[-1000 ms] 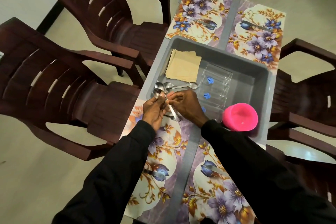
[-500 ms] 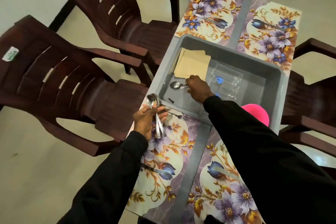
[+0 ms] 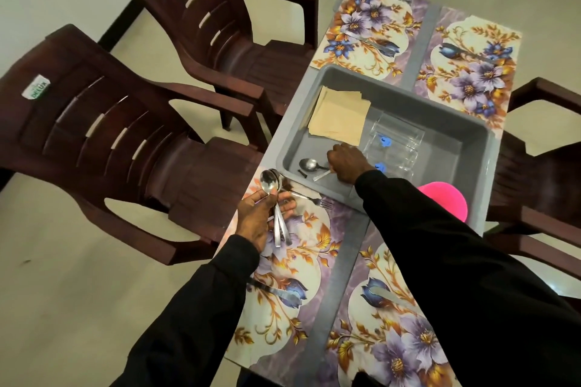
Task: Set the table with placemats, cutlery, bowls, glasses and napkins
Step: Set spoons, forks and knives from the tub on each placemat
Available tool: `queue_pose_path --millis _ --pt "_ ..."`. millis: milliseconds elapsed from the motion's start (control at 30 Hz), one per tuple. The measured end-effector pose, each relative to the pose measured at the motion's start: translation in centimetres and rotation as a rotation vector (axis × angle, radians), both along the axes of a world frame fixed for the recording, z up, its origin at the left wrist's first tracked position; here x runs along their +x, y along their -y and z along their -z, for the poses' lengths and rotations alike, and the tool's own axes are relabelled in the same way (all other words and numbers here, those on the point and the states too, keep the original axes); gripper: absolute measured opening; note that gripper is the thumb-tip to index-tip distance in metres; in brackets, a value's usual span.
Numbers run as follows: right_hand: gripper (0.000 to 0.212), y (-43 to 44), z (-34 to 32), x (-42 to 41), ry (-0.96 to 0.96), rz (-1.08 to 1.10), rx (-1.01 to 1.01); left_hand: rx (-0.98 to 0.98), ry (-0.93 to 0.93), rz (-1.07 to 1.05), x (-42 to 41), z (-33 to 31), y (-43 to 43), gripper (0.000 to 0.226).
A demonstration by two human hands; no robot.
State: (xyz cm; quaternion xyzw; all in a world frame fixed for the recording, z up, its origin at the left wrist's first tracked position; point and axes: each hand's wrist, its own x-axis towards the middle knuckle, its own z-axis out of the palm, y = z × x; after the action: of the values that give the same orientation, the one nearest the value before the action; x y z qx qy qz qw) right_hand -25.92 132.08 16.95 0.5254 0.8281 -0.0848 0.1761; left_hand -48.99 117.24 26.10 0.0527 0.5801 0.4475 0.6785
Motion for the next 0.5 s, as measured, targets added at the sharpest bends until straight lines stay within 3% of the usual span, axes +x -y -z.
queue_pose_path --millis 167,367,500 --pt "0.019 1.1 -0.4 -0.2 -0.044 0.055 -0.045 0.006 0.019 -0.017 -0.5 -0.2 0.8 0.019" --pt "0.022 1.8 -0.5 -0.6 0.014 -0.070 -0.057 -0.022 0.060 0.003 -1.6 -0.4 2.5 0.015" --pt "0.013 2.3 -0.9 -0.4 -0.092 -0.002 -0.079 -0.037 0.055 0.001 -2.4 0.1 3.6 0.020"
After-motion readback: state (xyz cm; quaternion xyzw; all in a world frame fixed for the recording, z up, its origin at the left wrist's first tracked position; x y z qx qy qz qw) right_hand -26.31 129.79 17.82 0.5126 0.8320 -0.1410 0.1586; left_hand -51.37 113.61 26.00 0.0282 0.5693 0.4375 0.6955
